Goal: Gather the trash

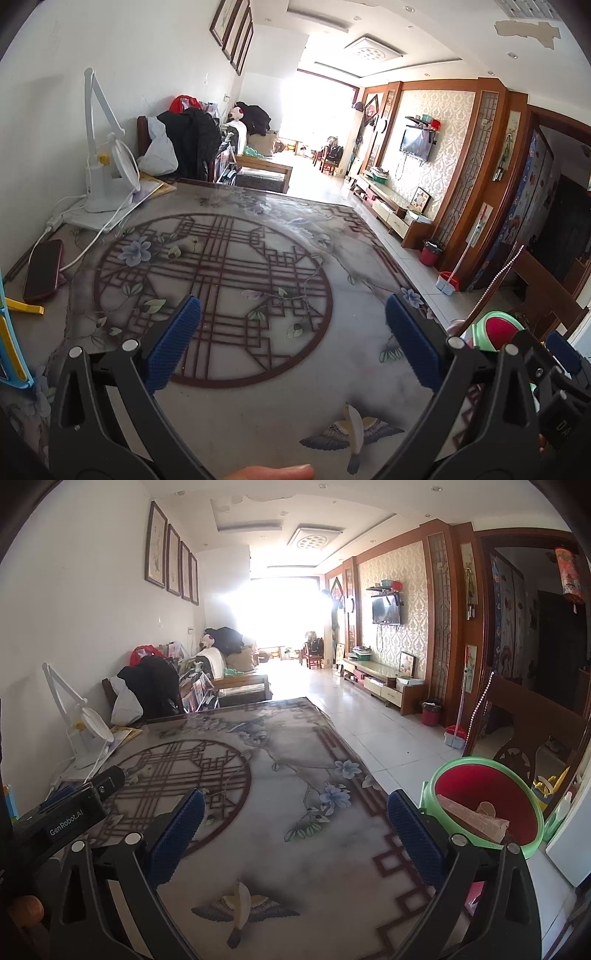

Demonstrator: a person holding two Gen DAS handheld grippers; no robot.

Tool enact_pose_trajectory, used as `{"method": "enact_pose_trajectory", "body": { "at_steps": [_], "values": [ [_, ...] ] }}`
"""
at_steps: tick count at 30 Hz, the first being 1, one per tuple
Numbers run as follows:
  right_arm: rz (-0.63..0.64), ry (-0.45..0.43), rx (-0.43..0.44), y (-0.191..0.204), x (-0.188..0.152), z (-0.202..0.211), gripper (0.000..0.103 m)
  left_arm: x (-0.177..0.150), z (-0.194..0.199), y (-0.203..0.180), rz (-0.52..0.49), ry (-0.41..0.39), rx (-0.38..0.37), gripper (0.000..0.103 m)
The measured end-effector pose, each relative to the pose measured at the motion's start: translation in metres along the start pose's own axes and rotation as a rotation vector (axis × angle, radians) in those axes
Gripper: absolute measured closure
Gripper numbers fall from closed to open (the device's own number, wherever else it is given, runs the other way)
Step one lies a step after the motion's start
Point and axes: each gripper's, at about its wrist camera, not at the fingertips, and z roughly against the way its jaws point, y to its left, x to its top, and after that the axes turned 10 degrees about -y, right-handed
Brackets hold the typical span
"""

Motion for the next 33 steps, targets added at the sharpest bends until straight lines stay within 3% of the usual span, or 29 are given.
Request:
{"method": "enact_pose_trajectory", "body": {
  "at_steps": [33],
  "values": [
    [-0.012,0.043,-0.019,-0.004,-0.004,-0.006,0.007,-0.012,-0.011,-0.006,-0.054,0.093,-0.044,0.005]
  ]
}}
